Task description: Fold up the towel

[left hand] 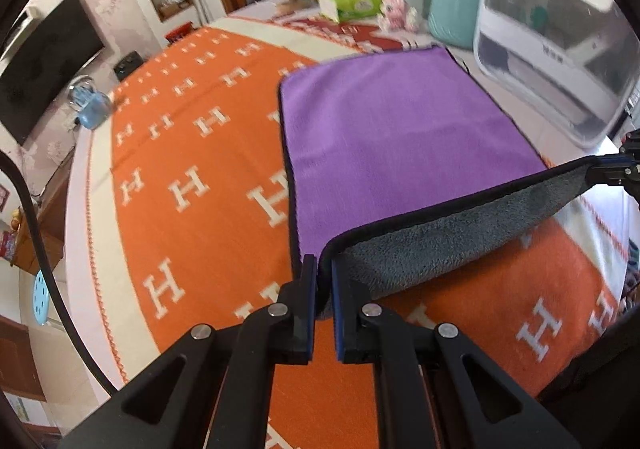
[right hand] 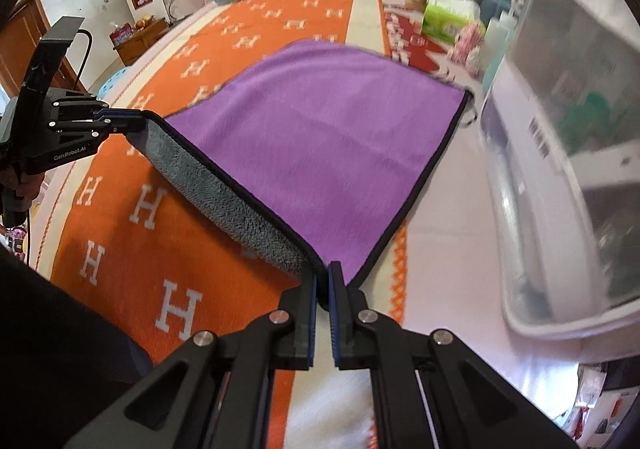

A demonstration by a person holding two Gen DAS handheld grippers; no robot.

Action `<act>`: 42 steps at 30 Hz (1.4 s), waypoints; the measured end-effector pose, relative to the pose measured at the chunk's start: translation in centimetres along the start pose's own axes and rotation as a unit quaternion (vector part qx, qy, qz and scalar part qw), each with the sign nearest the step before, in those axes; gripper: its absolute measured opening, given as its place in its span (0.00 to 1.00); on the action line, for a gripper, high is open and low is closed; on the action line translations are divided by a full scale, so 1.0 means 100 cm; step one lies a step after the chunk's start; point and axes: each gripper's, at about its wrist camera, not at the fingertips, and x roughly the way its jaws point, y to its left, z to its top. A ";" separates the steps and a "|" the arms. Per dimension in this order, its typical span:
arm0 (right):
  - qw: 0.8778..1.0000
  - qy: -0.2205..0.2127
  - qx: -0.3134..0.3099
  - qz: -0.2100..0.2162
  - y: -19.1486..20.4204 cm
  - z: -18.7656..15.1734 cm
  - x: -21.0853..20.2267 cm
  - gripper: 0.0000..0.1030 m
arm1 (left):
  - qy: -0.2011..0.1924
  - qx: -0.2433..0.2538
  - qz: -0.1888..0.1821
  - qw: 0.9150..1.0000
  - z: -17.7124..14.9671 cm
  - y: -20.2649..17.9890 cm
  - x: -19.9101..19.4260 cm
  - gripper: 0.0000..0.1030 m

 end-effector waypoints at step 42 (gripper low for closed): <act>0.928 -0.219 0.003 -0.303 -0.045 0.143 0.042 0.05 | -0.193 -0.120 0.093 0.969 0.167 0.040 0.059 0.05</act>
